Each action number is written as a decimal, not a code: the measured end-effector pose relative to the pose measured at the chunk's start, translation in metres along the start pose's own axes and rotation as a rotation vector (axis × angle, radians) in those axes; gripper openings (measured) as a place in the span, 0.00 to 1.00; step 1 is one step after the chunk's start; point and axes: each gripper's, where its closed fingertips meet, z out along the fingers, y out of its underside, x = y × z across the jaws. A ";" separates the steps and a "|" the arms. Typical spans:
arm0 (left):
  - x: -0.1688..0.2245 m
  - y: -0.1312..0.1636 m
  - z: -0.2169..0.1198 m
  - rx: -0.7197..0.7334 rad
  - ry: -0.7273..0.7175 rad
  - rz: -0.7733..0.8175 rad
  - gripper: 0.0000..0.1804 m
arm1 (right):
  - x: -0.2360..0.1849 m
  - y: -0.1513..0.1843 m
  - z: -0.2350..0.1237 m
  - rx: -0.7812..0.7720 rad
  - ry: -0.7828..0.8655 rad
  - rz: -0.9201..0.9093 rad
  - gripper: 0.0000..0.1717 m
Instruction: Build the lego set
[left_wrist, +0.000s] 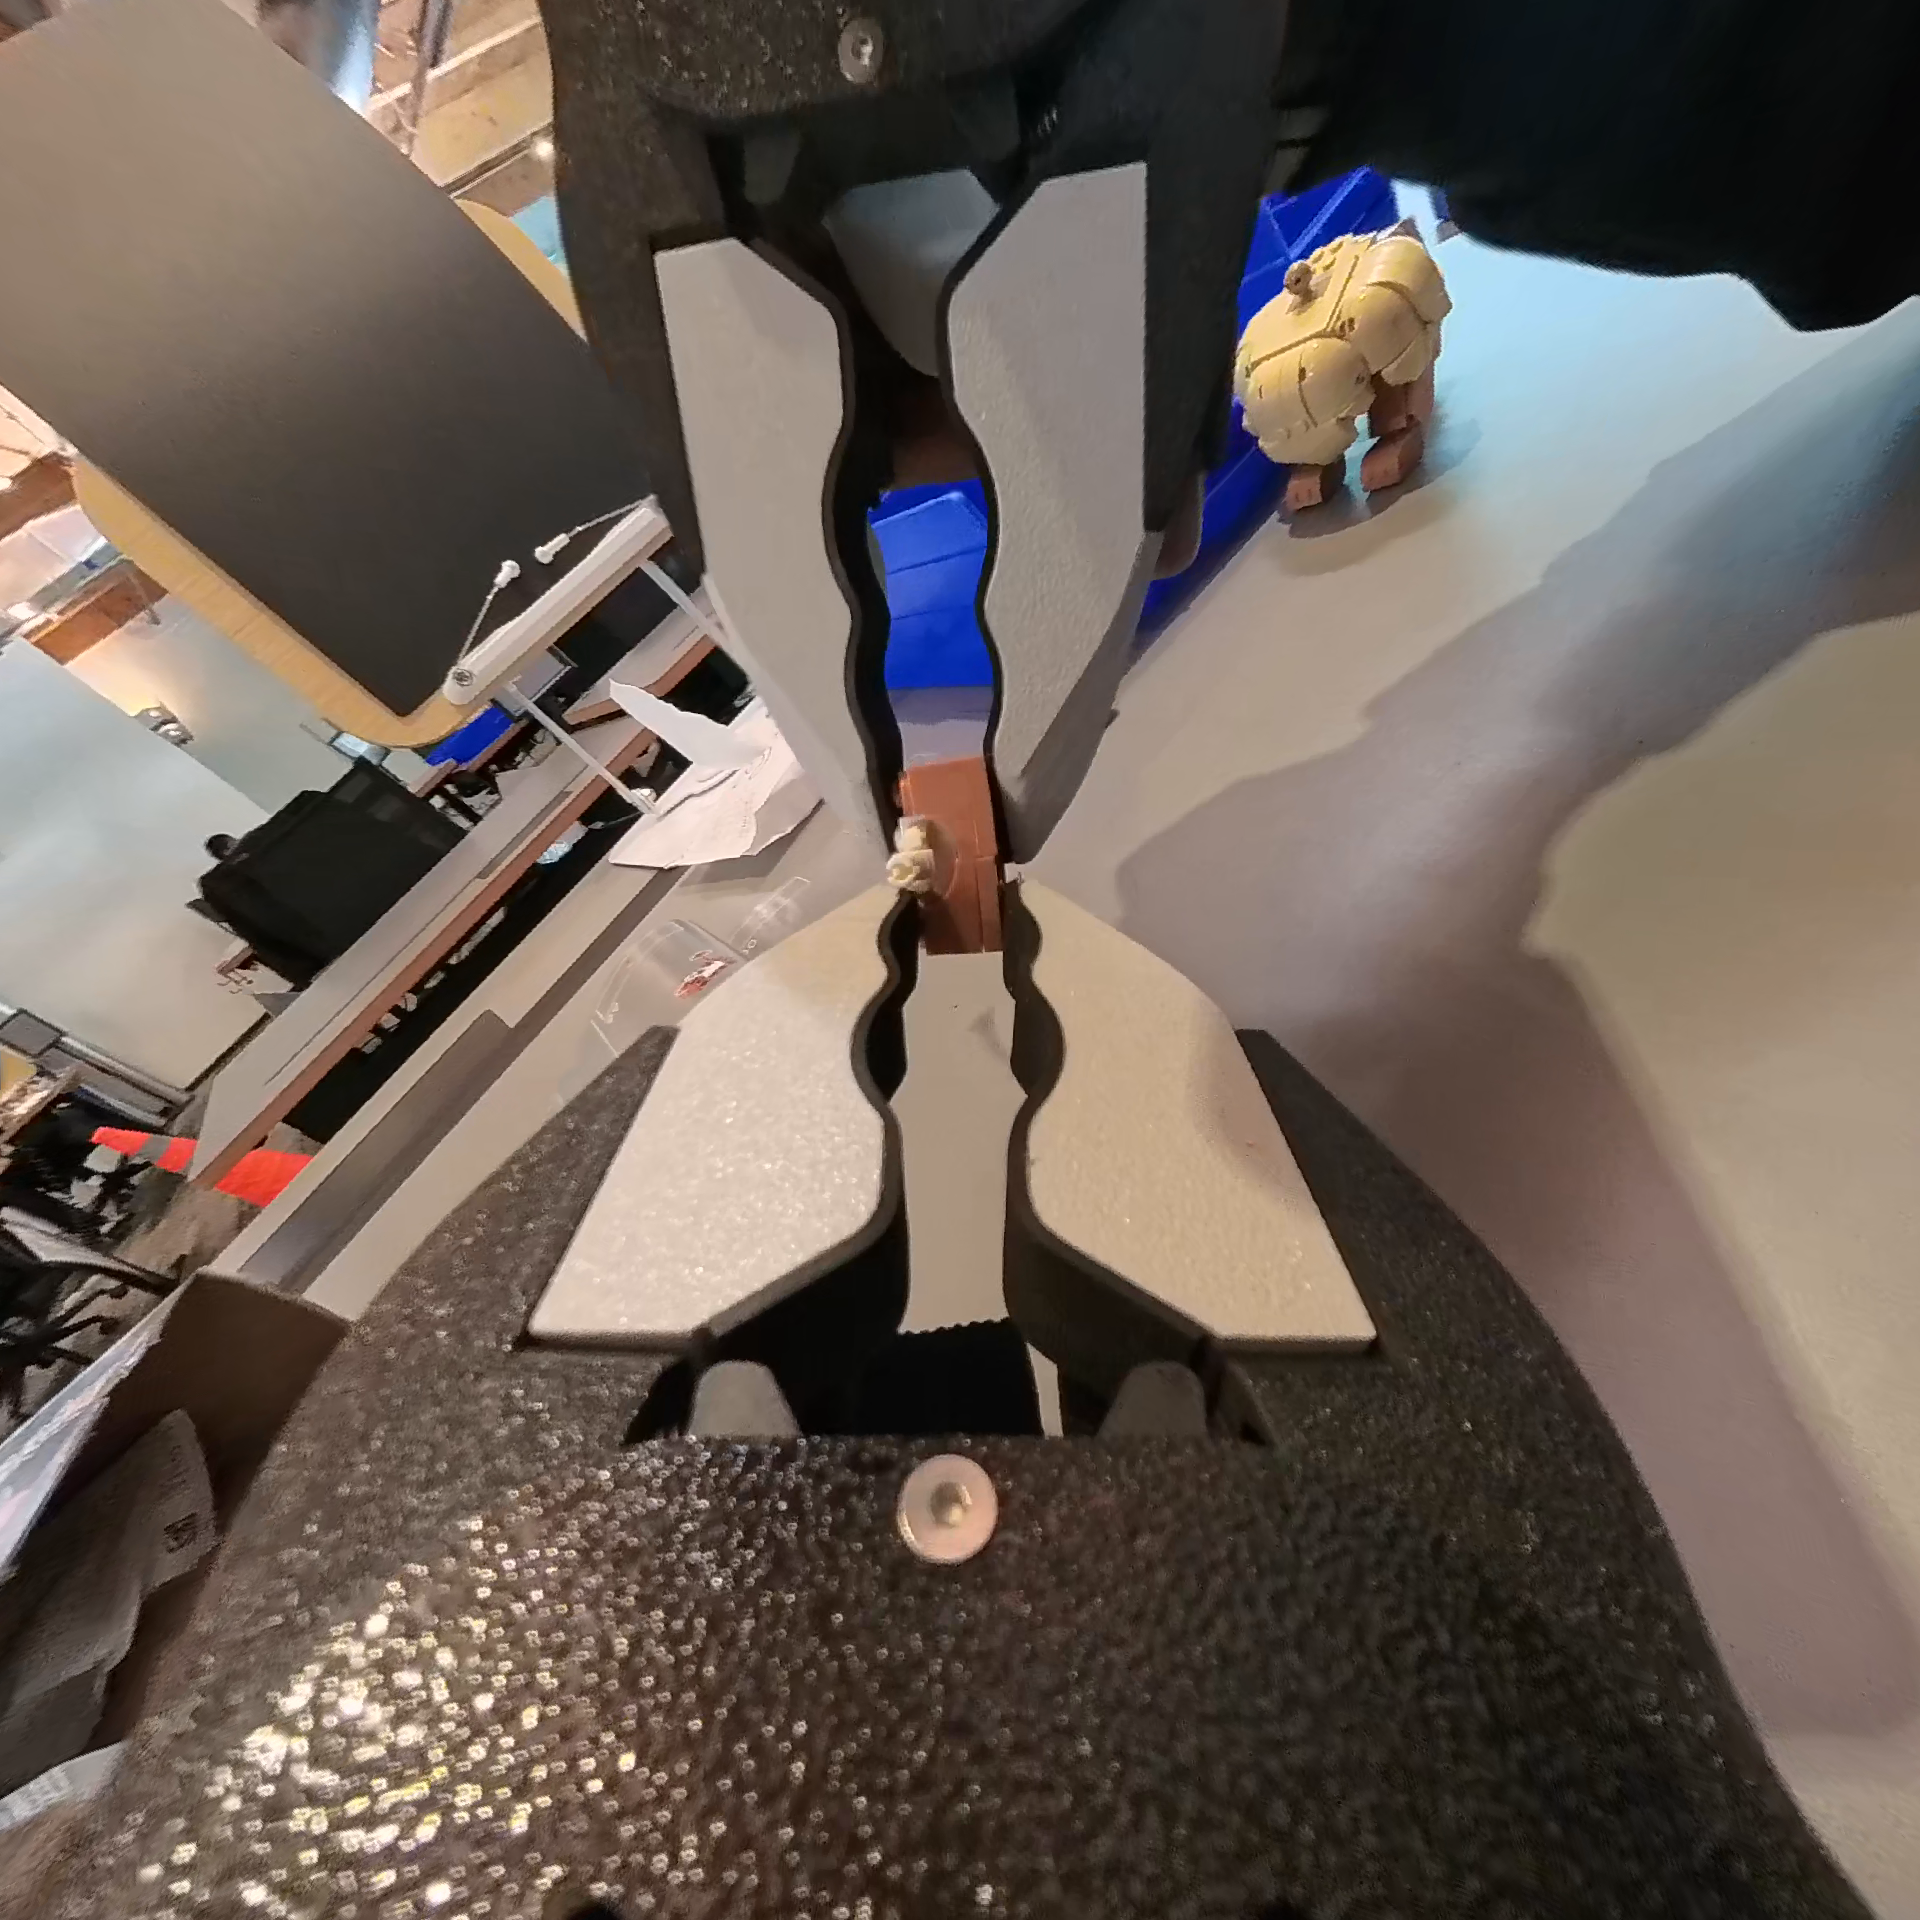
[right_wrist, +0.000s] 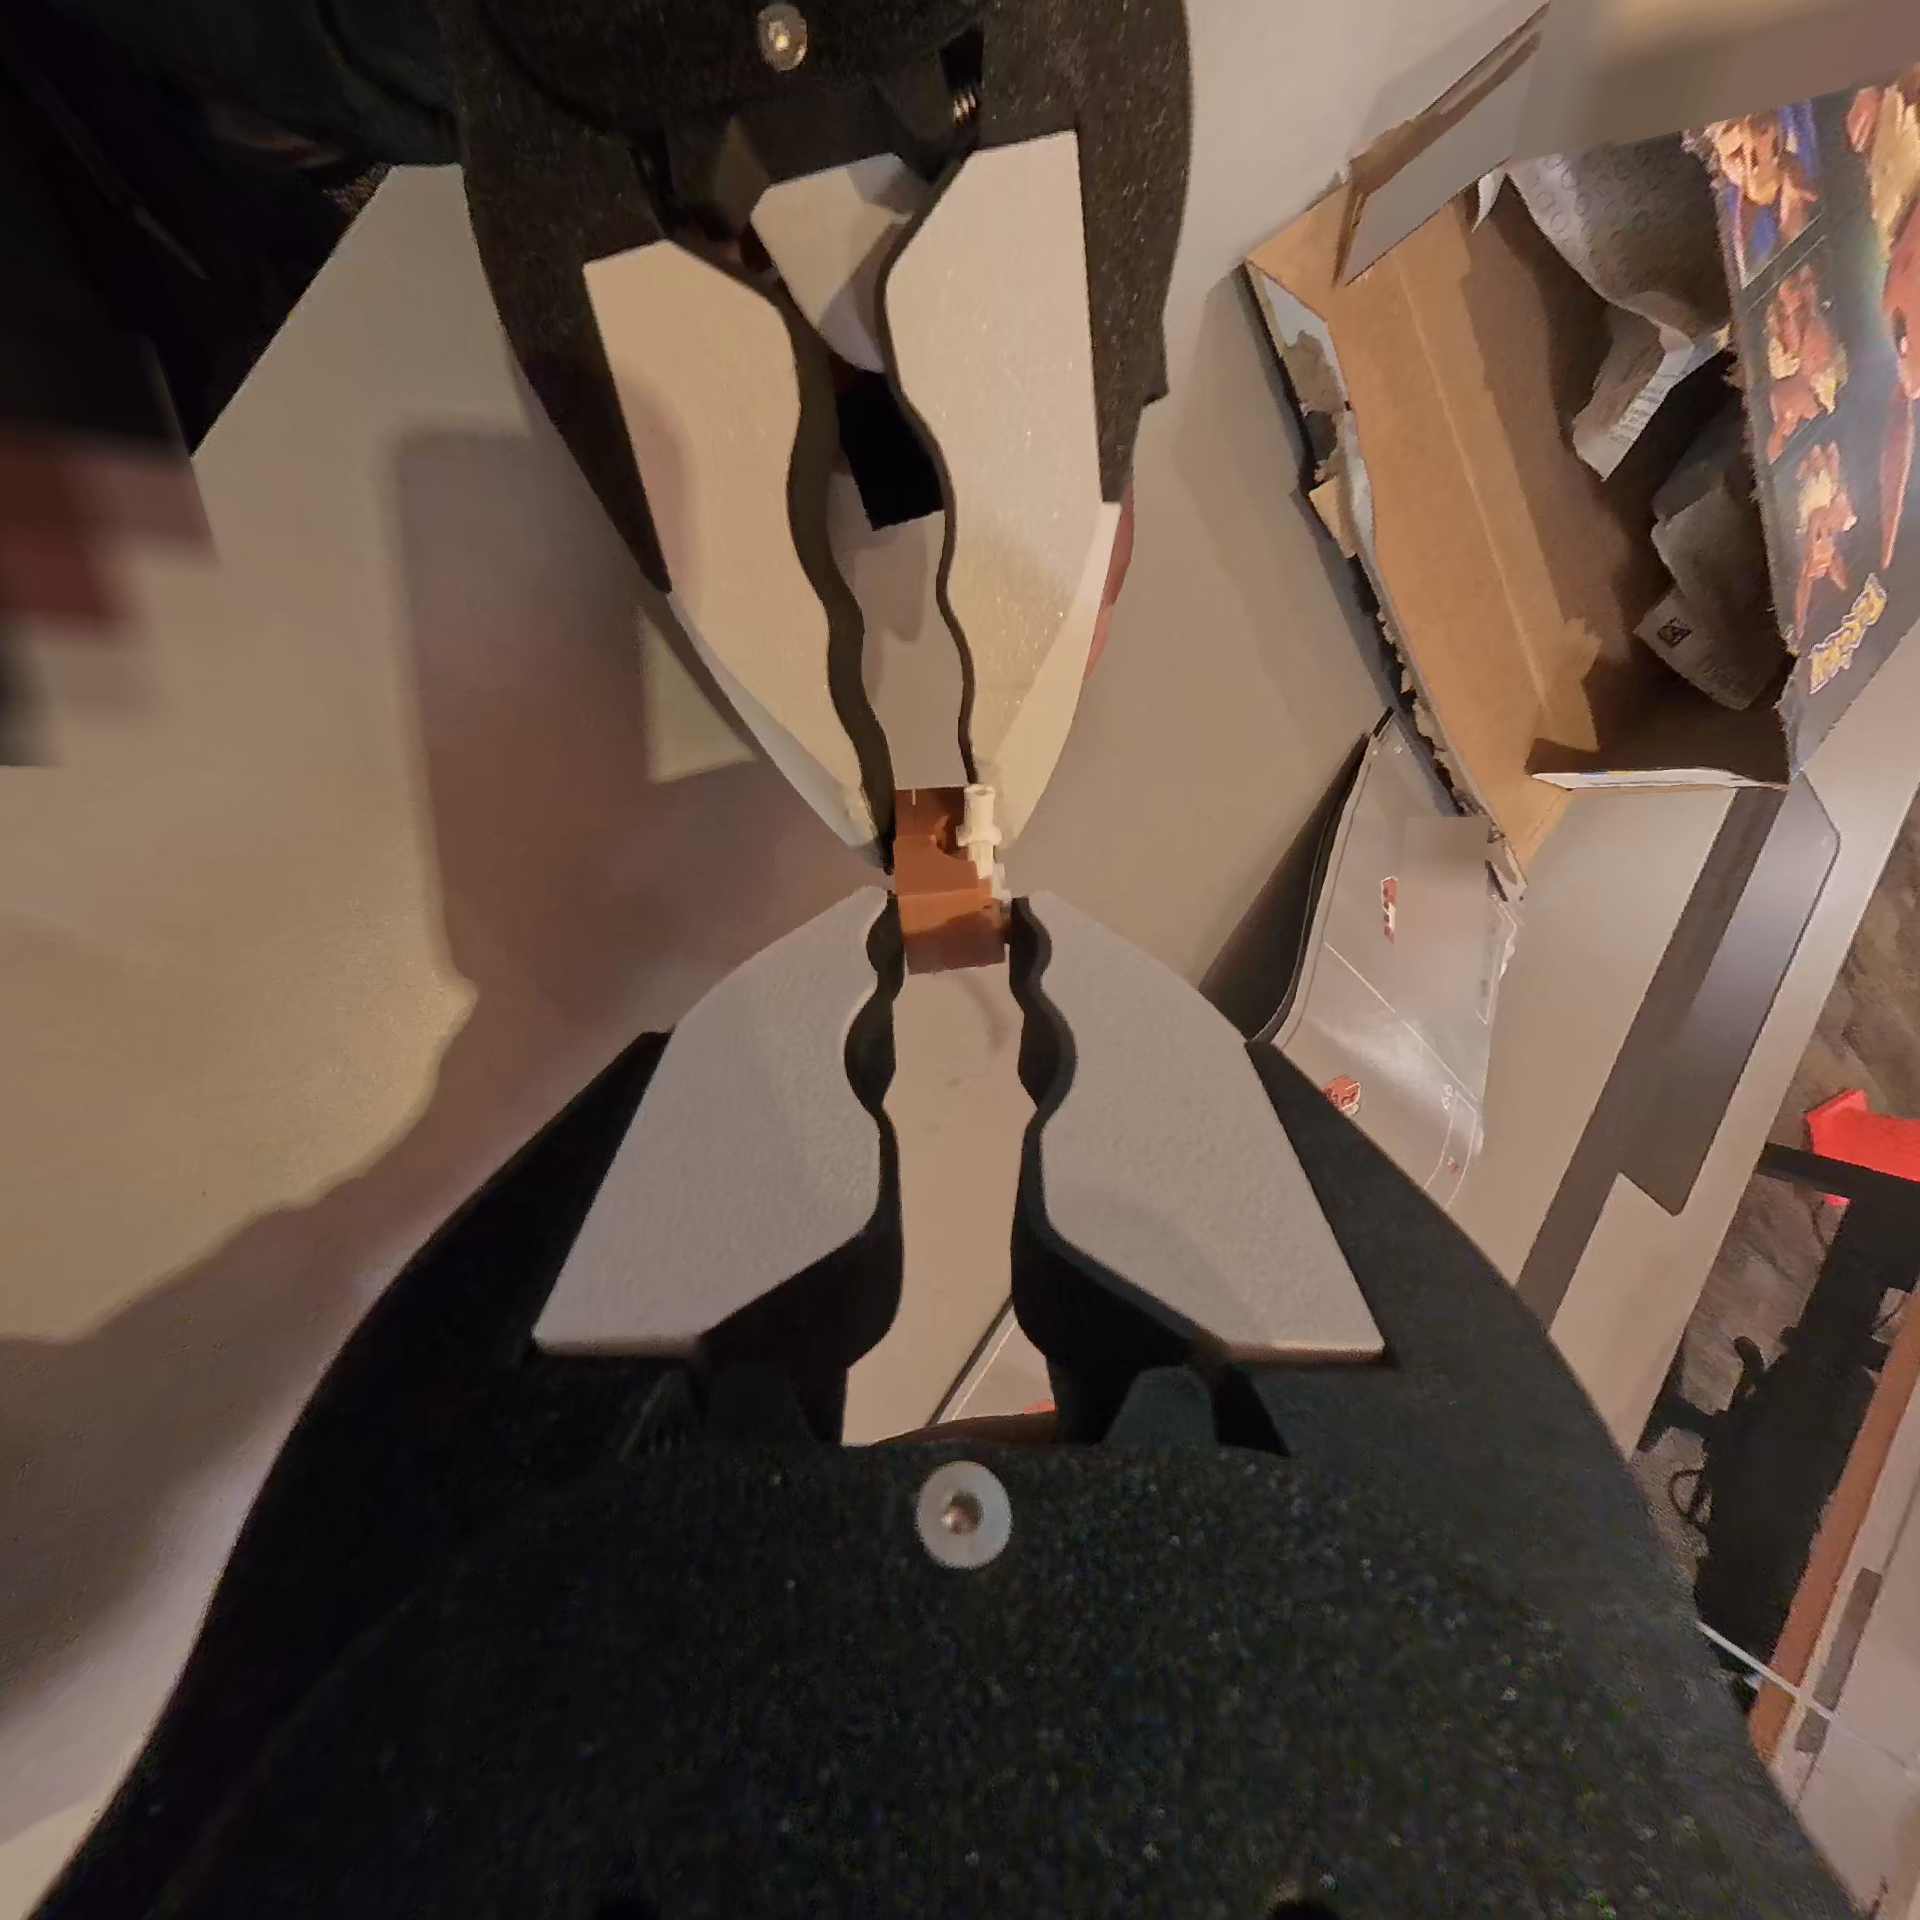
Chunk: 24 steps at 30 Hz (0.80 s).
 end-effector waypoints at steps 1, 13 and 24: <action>-0.001 0.001 0.000 -0.007 -0.009 0.010 0.08 | 0.001 0.000 0.001 0.004 0.009 -0.001 0.11; 0.002 0.003 -0.001 -0.012 0.004 0.067 0.08 | -0.003 0.000 0.004 0.008 0.011 -0.041 0.11; -0.001 0.000 -0.003 0.013 -0.011 0.047 0.08 | 0.000 -0.004 0.001 0.033 0.045 -0.073 0.11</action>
